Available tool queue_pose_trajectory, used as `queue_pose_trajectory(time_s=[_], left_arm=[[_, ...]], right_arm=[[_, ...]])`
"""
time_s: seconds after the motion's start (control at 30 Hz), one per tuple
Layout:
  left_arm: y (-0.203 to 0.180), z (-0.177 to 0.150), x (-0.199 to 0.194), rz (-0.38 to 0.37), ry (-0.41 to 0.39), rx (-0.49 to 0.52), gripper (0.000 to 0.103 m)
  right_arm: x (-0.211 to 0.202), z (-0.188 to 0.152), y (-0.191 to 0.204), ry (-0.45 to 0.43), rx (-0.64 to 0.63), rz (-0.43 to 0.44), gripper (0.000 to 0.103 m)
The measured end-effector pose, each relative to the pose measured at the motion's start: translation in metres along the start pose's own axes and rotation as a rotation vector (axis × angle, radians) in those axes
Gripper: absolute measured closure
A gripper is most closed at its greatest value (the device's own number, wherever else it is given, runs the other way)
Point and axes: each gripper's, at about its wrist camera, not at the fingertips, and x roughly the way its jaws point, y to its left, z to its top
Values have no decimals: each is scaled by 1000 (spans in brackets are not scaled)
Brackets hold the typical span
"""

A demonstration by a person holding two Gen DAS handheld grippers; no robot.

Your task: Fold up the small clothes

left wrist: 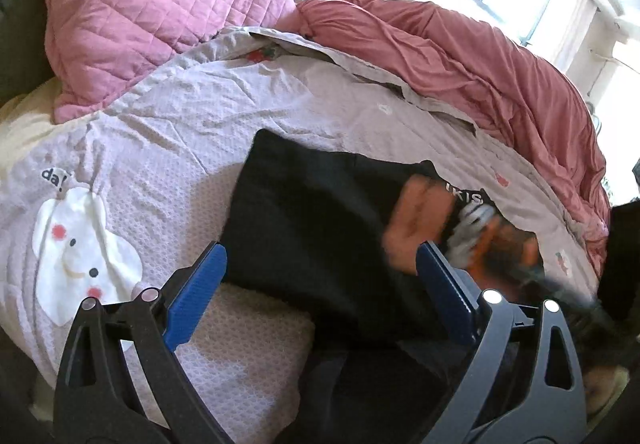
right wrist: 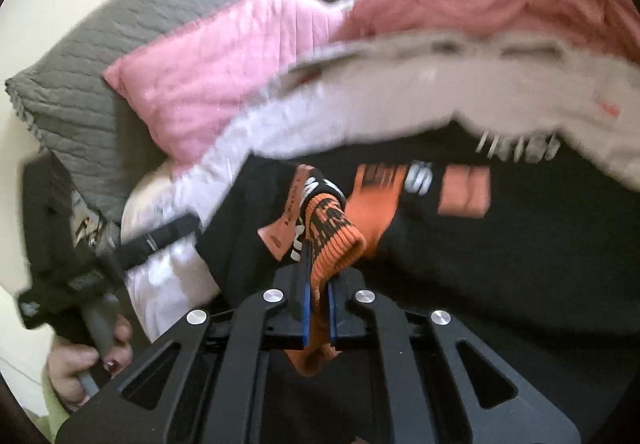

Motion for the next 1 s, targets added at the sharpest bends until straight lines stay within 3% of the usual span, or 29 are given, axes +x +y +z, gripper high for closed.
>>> queue_pose_trajectory(time_s=[0.2,0.5,0.8,1.0], left_arm=[[2,0,2,2,3,-13,14],[-5,-4,8,-4,23,6,14],[-28,-14,14,-16,70,60,13],[-57,-2,13,-7,60,110,13]], right_arm=[[-50,31,-38,-91,-27,-136,98],[-62,24,-117,-27,66,-333,98],[-40,2,-142,26,112,-384,98],[-32,-8,-154,37,143,-408,95]])
